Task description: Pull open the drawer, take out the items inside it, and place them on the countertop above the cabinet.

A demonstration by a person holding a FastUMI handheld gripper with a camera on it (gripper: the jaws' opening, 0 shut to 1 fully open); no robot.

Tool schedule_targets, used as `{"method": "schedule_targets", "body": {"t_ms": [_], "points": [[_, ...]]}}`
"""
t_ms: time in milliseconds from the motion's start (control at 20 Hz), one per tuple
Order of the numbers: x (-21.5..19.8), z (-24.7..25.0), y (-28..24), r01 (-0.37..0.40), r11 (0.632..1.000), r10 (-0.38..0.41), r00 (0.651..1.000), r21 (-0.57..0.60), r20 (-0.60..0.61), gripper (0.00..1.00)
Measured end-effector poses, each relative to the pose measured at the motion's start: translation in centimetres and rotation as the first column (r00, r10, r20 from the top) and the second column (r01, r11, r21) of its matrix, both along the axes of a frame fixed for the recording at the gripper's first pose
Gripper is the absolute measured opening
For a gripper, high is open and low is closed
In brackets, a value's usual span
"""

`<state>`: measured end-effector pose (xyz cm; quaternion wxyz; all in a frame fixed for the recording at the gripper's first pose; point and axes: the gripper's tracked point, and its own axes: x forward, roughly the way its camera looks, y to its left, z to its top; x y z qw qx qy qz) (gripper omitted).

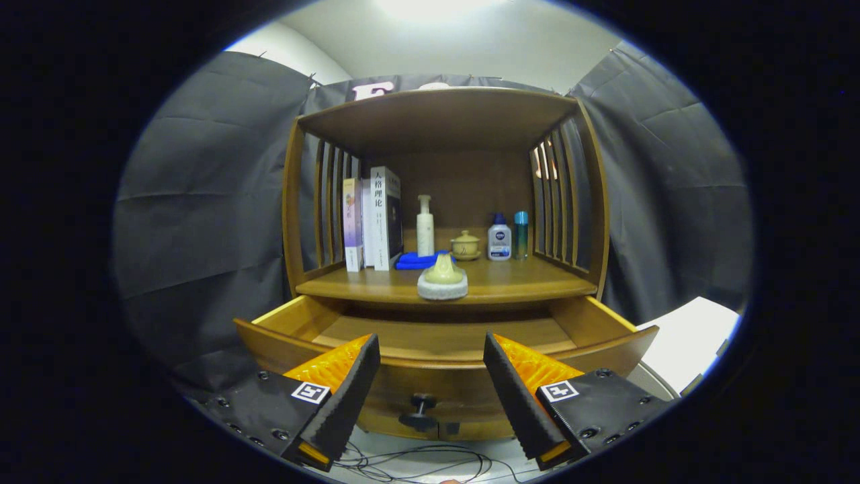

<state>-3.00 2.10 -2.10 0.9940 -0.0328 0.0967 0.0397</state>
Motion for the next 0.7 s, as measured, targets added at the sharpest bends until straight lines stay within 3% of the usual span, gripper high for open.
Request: {"method": "schedule_targets", "body": {"t_ms": [500,700], "points": [[0.3,-5.0,1.4,-0.024,0.999,0.019,0.994,-0.043,-0.108,0.98],[1.0,-5.7,1.3,0.002,1.000,-0.005,0.992,-0.021,-0.125,0.97]]}}
